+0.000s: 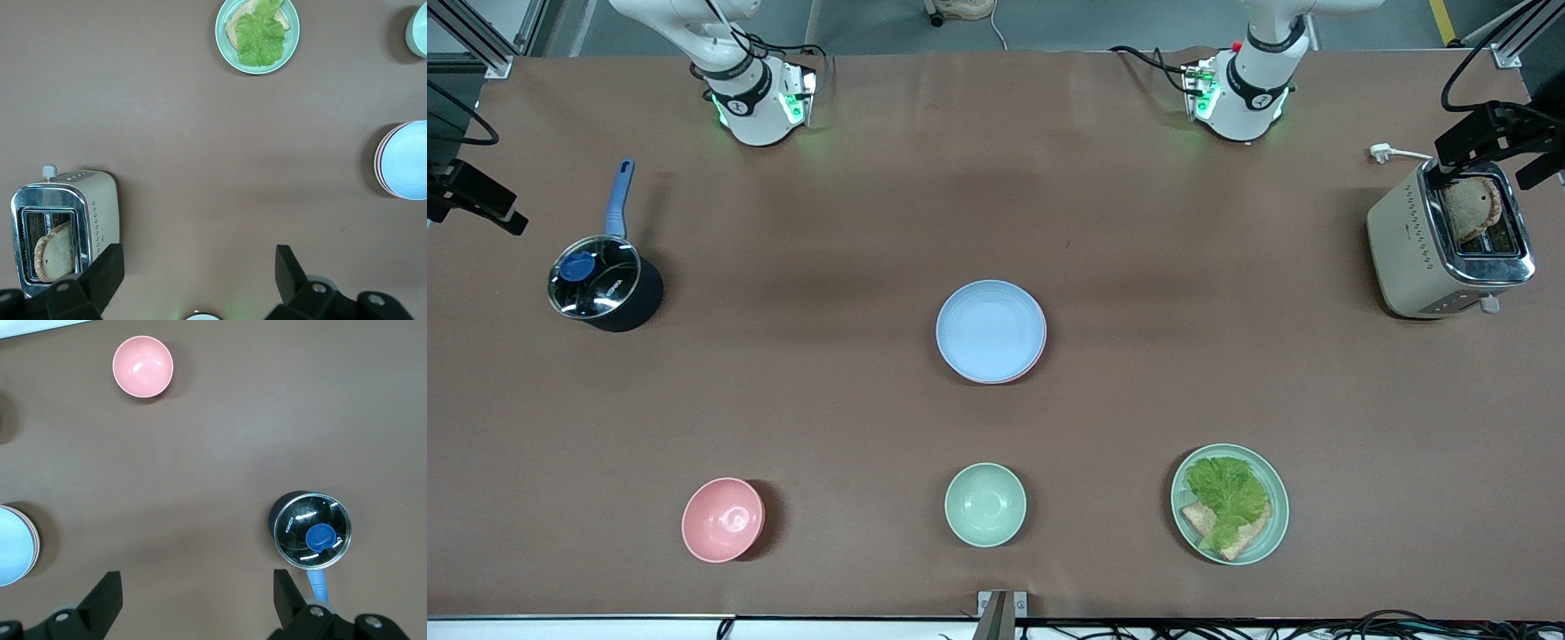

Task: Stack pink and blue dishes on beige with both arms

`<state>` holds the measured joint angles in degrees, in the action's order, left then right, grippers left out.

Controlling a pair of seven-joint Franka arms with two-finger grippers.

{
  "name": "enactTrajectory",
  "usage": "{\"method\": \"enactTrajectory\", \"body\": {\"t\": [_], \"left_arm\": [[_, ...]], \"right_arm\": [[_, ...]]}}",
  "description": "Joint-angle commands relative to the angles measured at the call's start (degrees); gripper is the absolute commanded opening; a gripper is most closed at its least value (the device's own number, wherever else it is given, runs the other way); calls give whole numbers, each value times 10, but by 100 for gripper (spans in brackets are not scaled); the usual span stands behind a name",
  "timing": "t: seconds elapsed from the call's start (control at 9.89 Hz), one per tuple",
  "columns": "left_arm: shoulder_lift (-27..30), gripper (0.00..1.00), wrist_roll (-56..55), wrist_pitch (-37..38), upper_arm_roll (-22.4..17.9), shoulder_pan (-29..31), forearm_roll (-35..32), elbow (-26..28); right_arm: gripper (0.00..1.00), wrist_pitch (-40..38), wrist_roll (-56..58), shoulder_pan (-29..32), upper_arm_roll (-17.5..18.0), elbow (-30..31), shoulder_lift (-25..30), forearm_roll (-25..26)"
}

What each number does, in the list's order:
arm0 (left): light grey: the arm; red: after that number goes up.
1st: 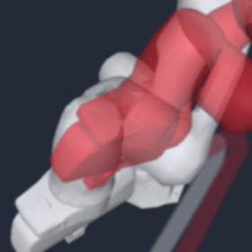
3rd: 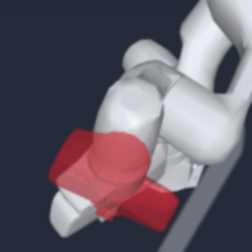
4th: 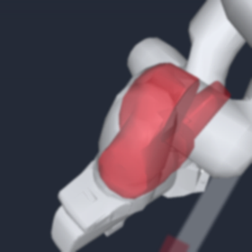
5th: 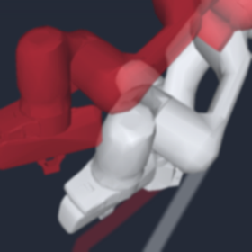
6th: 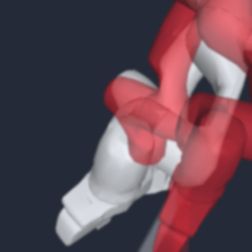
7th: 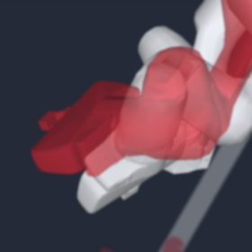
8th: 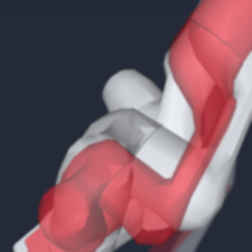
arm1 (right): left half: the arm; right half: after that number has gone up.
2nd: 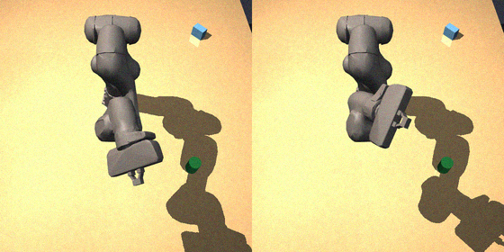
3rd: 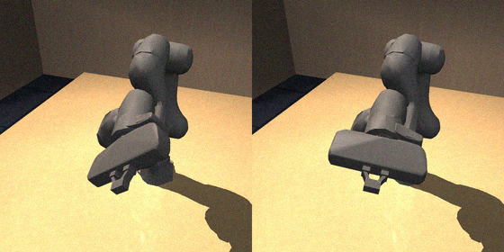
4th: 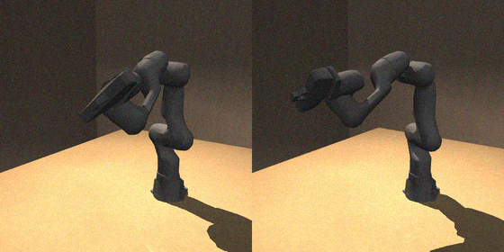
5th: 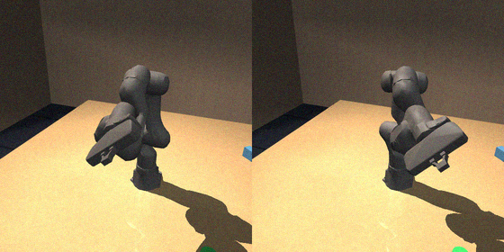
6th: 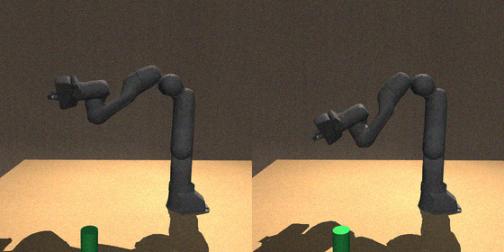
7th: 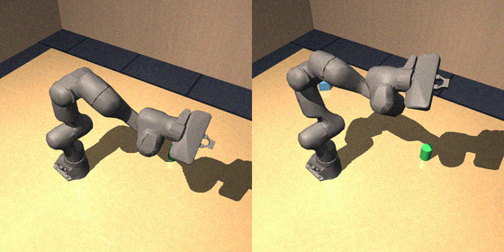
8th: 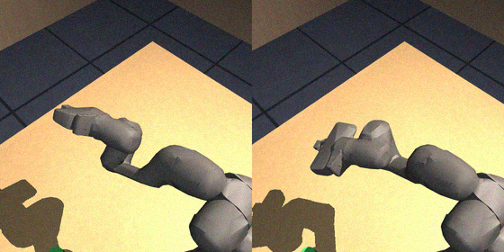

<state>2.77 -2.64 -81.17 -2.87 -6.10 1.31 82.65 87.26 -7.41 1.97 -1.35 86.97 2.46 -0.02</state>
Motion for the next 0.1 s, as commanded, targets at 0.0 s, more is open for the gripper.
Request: {"method": "enactTrajectory", "body": {"t": [0.0], "left_arm": [[-6,100,-1,7,0,0,6,11]], "right_arm": [[100,0,6,5,3,7,6,-1]]}}
